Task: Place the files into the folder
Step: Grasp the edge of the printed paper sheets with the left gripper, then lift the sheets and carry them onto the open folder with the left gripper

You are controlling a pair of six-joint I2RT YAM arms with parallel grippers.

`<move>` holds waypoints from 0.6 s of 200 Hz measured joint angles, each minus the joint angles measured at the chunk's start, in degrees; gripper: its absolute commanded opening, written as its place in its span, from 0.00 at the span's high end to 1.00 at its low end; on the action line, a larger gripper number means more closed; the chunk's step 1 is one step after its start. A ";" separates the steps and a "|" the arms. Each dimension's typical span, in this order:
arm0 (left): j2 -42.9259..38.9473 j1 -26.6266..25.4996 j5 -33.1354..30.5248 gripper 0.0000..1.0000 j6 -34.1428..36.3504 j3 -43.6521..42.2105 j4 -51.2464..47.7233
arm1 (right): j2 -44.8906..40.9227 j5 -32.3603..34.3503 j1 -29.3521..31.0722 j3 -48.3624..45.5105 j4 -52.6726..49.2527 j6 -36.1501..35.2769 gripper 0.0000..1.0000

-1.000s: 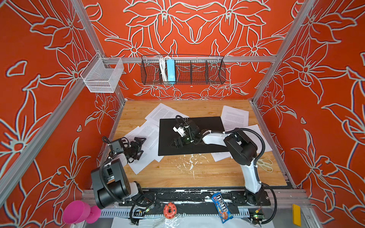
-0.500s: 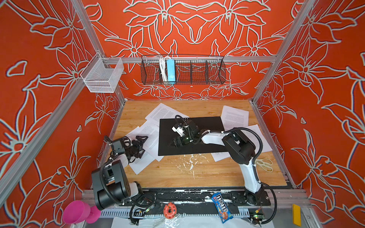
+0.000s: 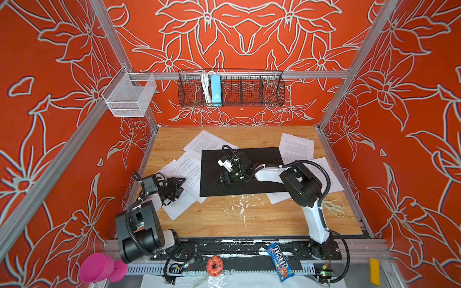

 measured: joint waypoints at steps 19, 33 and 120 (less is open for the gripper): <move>0.31 -0.02 -0.28 0.71 0.33 0.48 -0.74 | 0.00 -0.46 0.02 -0.11 0.68 0.33 0.03; 0.33 -0.15 -0.42 0.80 0.33 0.83 -1.25 | 0.00 -0.66 0.00 -0.37 1.22 0.48 0.03; -2.56 -0.26 -0.44 1.00 2.58 5.01 -9.66 | -0.15 -1.49 -0.24 -1.64 3.56 1.31 0.03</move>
